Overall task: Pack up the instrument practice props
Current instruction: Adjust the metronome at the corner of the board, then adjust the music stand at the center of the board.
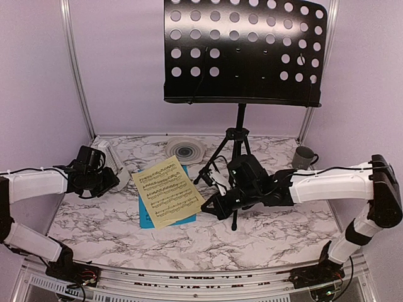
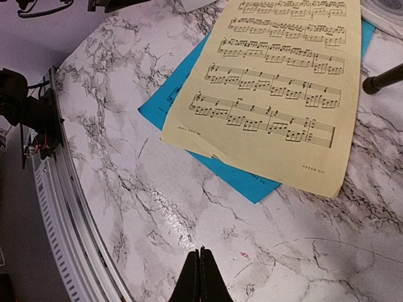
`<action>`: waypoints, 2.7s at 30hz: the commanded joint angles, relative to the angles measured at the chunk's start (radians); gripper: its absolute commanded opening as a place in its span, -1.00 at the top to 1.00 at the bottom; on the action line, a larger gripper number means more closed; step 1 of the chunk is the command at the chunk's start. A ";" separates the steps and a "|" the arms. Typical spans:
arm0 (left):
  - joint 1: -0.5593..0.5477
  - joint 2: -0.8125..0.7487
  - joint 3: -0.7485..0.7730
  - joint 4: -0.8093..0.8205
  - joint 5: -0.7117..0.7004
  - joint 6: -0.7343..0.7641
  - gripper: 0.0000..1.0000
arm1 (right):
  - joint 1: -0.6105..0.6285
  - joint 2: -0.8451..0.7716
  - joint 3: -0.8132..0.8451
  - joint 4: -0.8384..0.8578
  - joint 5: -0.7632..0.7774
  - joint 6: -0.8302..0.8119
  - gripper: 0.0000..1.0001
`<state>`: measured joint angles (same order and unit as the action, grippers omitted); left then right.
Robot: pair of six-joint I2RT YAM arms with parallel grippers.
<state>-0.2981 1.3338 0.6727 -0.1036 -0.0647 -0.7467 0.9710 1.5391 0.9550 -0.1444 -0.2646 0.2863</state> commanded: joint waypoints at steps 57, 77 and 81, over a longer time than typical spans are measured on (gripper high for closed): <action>-0.444 0.619 0.699 0.612 0.636 0.810 -0.40 | -0.204 -0.324 -0.012 -0.043 0.310 0.100 0.55; -0.413 0.615 0.661 0.588 0.745 0.860 -0.30 | -0.204 -0.338 -0.016 -0.080 0.403 0.128 0.28; -0.393 0.615 0.639 0.606 0.772 0.851 -0.29 | -0.204 -0.281 0.018 -0.056 0.399 0.124 0.29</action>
<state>-0.7147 1.9537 1.3373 0.4786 0.6601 0.0940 0.7738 1.2102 0.9222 -0.2134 0.1085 0.3973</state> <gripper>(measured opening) 0.648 0.359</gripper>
